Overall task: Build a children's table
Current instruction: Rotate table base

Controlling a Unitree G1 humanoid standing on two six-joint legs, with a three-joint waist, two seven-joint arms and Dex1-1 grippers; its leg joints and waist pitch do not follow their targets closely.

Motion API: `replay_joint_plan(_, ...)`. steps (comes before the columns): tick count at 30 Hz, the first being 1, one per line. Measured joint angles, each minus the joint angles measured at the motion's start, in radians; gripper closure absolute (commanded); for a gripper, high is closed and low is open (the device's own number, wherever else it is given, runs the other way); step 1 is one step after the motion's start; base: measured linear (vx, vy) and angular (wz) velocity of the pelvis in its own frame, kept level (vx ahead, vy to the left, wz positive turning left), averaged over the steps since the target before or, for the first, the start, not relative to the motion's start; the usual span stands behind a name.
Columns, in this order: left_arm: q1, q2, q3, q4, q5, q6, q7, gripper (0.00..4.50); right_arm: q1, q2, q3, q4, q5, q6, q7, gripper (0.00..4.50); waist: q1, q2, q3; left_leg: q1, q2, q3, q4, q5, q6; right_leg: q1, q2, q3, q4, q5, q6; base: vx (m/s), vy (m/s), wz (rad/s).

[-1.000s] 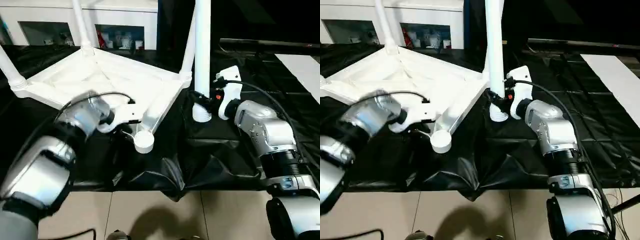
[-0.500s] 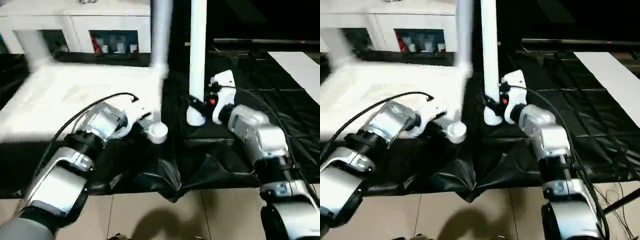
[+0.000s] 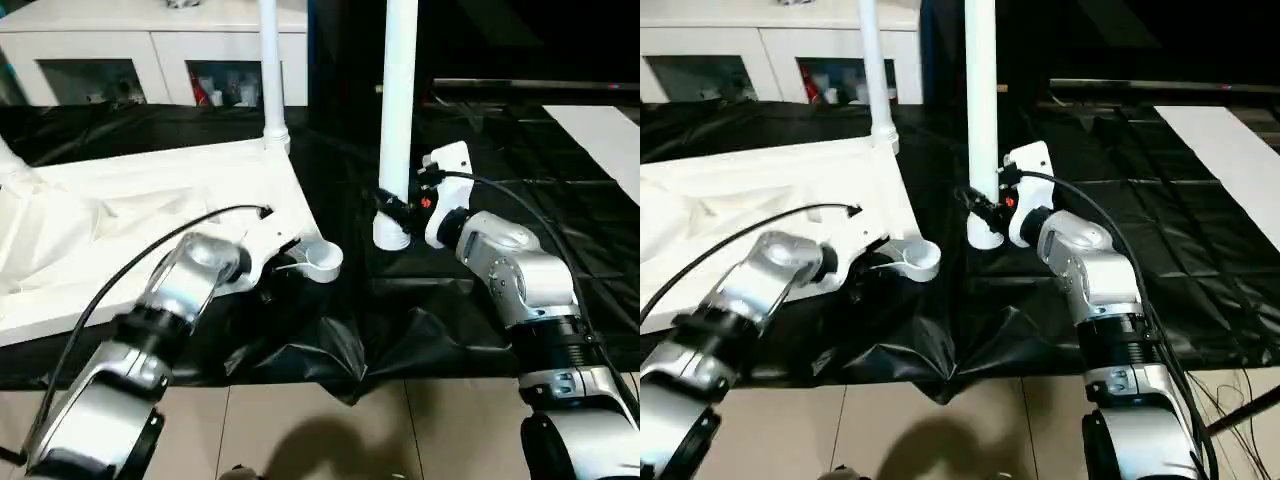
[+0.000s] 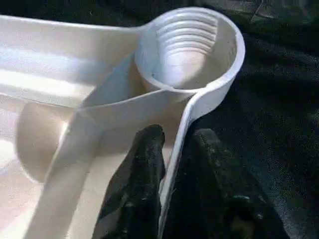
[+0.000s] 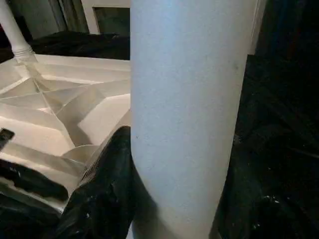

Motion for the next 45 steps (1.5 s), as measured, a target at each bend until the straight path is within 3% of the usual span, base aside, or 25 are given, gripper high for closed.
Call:
replay_joint_plan(5,0.000,0.031,0.012,-0.016,-0.008,-0.024,-0.026,2.87,0.000,-0.004,0.003,0.000,0.000,0.002,0.009,2.64,0.000,-0.002,0.000,0.000,0.000,0.000,0.000,0.000,0.000,0.000,0.000,0.000,0.000,-0.001,0.001,0.000,0.000,0.00)
replay_joint_plan(15,-0.009,0.103,0.029,0.083,-0.037,-0.132,-0.130,2.87,0.002,-0.006,0.011,0.000,0.000,0.003,0.021,2.64,0.000,-0.001,0.000,0.000,0.000,0.000,0.000,0.000,0.000,0.000,0.000,0.000,0.000,-0.001,0.001,0.000,0.000,0.00)
replay_joint_plan(27,-0.020,0.074,0.007,0.193,-0.026,-0.197,-0.147,2.87,0.022,-0.005,0.015,-0.003,0.000,0.011,0.016,2.64,0.000,-0.001,0.001,-0.001,0.000,0.000,0.000,0.000,0.000,0.000,-0.001,0.000,0.000,-0.001,0.001,0.000,0.000,0.00)
replay_joint_plan(28,-0.024,0.073,0.007,0.196,-0.026,-0.197,-0.151,3.16,0.022,-0.005,0.015,-0.003,0.000,0.011,0.016,2.64,-0.001,-0.001,0.001,0.000,0.000,0.000,0.000,0.000,0.000,0.000,-0.001,0.000,0.000,-0.001,0.001,0.000,0.000,0.00)
replay_joint_plan(31,-0.035,0.072,0.007,0.209,-0.022,-0.197,-0.154,3.24,0.022,-0.006,0.015,-0.006,0.000,0.012,0.009,2.64,-0.001,-0.001,0.001,0.000,0.000,0.000,0.000,0.000,0.000,0.000,-0.001,0.000,0.000,-0.001,0.001,0.000,0.000,0.00)
replay_joint_plan(32,-0.037,0.071,0.007,0.215,-0.022,-0.197,-0.154,3.51,0.022,-0.005,0.015,-0.007,0.000,0.012,0.008,2.64,-0.001,-0.001,0.000,0.000,0.000,0.000,0.000,0.000,0.000,0.000,-0.001,0.000,0.000,-0.001,0.001,0.000,0.000,0.00)
replay_joint_plan(45,-0.056,0.063,0.008,0.257,-0.027,-0.228,-0.203,4.39,0.024,-0.014,0.013,-0.039,0.015,-0.025,0.074,2.64,-0.004,-0.001,0.001,-0.001,0.000,0.001,-0.001,-0.001,0.002,0.000,-0.001,0.001,-0.003,-0.001,0.001,0.000,0.000,0.00)
